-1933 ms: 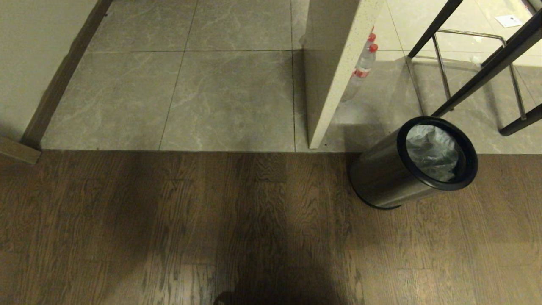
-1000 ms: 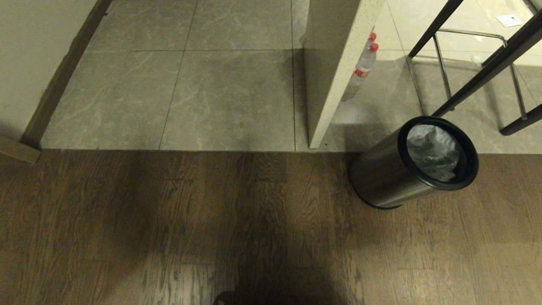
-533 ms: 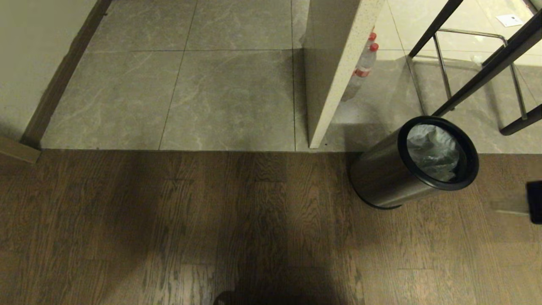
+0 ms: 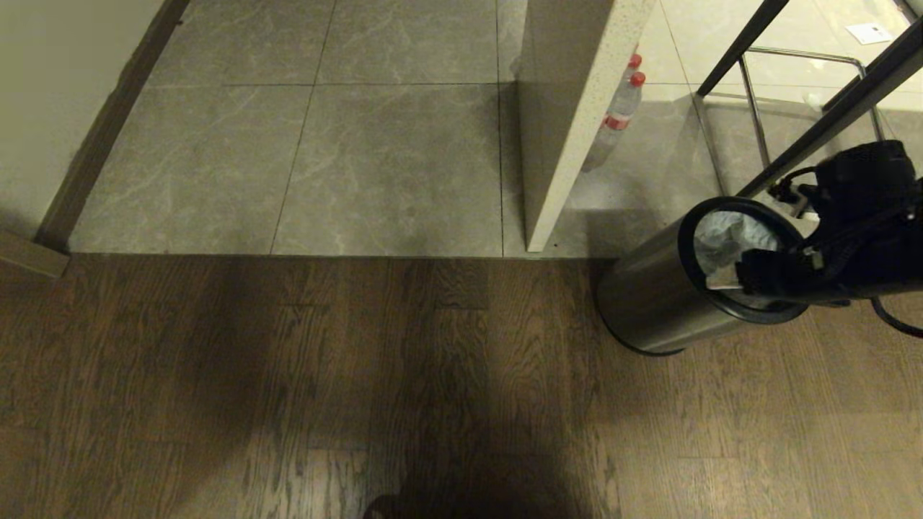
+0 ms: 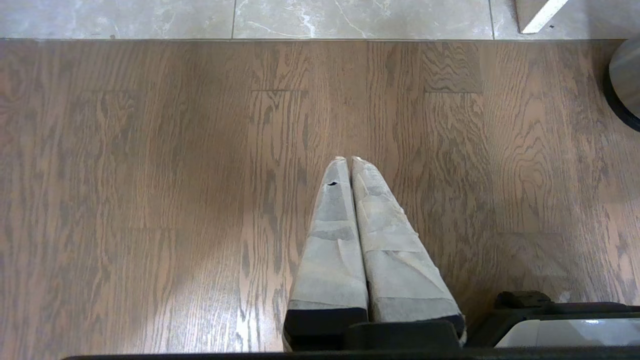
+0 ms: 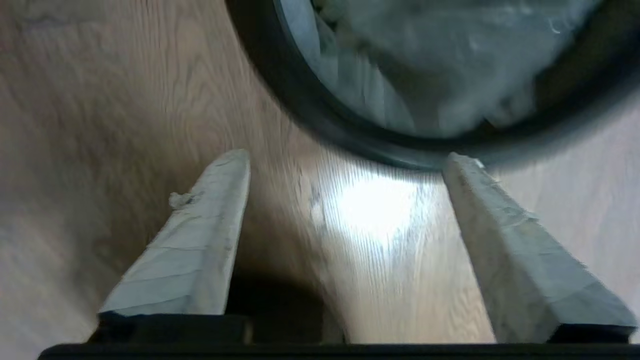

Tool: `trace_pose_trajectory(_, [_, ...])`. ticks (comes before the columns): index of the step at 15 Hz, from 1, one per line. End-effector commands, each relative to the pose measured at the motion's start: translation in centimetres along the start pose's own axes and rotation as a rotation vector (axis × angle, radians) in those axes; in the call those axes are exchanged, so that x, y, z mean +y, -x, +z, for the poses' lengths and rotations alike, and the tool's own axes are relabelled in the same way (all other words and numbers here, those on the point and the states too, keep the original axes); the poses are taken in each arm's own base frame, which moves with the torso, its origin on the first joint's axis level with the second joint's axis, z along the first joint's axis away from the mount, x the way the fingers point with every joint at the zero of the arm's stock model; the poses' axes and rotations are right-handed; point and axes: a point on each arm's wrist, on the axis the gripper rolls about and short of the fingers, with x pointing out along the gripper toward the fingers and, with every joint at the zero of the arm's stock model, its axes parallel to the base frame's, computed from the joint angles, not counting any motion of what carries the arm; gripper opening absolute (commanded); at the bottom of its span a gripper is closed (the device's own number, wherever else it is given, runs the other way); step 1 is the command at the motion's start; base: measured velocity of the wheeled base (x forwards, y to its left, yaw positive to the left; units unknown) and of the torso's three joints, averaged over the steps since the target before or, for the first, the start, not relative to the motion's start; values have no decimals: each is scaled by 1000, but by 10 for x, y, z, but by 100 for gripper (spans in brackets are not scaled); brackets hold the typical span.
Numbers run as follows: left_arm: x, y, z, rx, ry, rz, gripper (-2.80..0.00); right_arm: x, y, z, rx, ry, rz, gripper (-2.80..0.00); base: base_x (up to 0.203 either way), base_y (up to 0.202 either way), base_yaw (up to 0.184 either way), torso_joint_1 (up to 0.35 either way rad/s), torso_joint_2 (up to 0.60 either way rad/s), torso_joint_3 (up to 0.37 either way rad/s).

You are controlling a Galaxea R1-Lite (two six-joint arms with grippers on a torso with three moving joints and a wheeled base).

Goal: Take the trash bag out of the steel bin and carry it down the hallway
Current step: Place the outer trash can on the ground

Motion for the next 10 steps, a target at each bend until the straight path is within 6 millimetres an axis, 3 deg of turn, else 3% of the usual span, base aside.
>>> trace_pose_trajectory(1, [0, 0, 0, 0, 1, 0, -280, 2, -24, -2, 33, 0, -1, 0, 0, 0, 0, 0, 0, 0])
trace_pose_trajectory(3, [0, 0, 0, 0, 1, 0, -280, 8, -56, 2, -38, -7, 23, 0, 0, 0, 0, 0, 0, 0])
trace_pose_trajectory(5, [0, 0, 0, 0, 1, 0, -280, 12, -64, 7, -80, -10, 38, 0, 0, 0, 0, 0, 0, 0])
trace_pose_trajectory(7, [0, 0, 0, 0, 1, 0, -280, 16, -91, 10, -87, -7, 43, 0, 0, 0, 0, 0, 0, 0])
trace_pose_trajectory(9, [0, 0, 0, 0, 1, 0, -280, 19, -95, 14, -113, -6, 51, 0, 0, 0, 0, 0, 0, 0])
trace_pose_trajectory(10, [0, 0, 0, 0, 1, 0, -280, 21, -108, 13, -133, -4, 57, 0, 0, 0, 0, 0, 0, 0])
